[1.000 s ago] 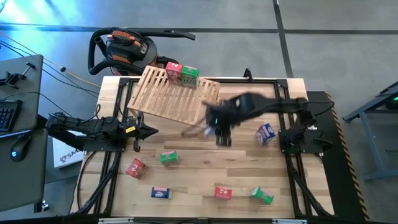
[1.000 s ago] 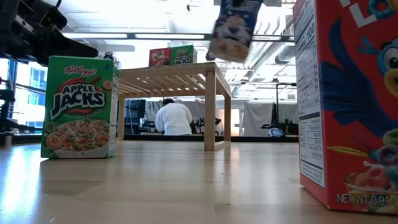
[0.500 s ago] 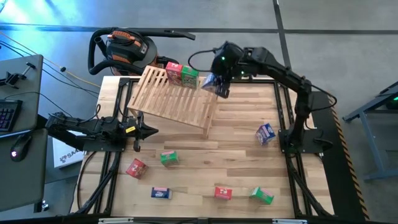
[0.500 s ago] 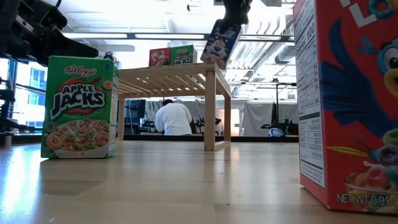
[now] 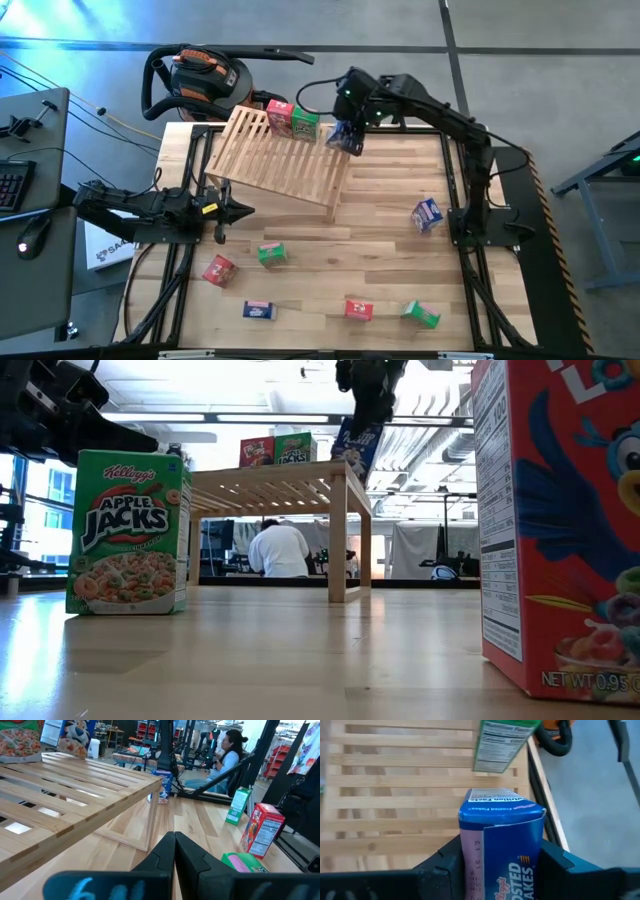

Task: Stack cereal on shelf
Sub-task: Put the middle blue cereal box on the shelf

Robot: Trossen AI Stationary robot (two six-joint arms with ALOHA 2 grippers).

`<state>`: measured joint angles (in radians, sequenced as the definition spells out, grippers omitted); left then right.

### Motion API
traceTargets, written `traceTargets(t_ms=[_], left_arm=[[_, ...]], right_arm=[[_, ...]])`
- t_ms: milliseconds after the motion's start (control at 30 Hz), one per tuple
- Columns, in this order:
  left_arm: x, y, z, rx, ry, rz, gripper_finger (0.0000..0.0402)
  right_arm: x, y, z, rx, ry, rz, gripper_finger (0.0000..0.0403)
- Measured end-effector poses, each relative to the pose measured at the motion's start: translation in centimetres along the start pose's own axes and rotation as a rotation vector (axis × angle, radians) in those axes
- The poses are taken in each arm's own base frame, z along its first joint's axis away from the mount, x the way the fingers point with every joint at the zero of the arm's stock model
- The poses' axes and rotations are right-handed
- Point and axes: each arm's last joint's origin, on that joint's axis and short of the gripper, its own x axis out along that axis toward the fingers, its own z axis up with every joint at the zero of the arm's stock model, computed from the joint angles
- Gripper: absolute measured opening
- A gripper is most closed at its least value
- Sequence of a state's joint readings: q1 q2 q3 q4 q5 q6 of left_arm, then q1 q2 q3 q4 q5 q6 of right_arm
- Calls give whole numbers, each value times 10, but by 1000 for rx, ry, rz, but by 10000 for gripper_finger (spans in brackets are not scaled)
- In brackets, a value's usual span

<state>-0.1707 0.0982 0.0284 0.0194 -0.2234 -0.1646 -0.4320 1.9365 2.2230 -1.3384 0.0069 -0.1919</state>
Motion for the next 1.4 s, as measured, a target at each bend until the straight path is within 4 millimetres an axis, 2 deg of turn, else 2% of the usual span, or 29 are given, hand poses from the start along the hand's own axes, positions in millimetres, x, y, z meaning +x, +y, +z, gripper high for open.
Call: traceTargets(t_ms=[133, 367, 533, 600, 733, 800, 867, 967, 1233, 1300, 1400], left_arm=[[0, 0, 0, -1, 0, 0, 0], [0, 0, 0, -9, 0, 0, 0], [0, 0, 0, -9, 0, 0, 0], [0, 0, 0, -9, 0, 0, 0], [0, 0, 0, -9, 0, 0, 0], [0, 0, 0, -9, 0, 0, 0], [0, 0, 0, -9, 0, 0, 0], [0, 0, 0, -8, 0, 0, 0], [0, 0, 0, -8, 0, 0, 0], [0, 0, 0, -8, 0, 0, 0], [0, 0, 0, -8, 0, 0, 0]], right_arm=[[2, -1, 1, 0, -3, -21, 168], [2, -3, 7, 1, -52, -66, 226], [0, -1, 10, -17, -85, -94, 250], [-7, 3, 13, -49, -102, -132, 252], [-38, 16, 20, -94, -180, -160, 252], [-50, 25, 14, -104, -191, -167, 248], [-57, 31, 4, -88, -136, -158, 234], [-58, 32, -11, -9, -7, -150, 192], [-17, 24, -25, 79, 169, -197, 22], [-5, 20, -23, 96, 145, -206, 8], [11, 14, -23, 120, 127, -218, 22]])
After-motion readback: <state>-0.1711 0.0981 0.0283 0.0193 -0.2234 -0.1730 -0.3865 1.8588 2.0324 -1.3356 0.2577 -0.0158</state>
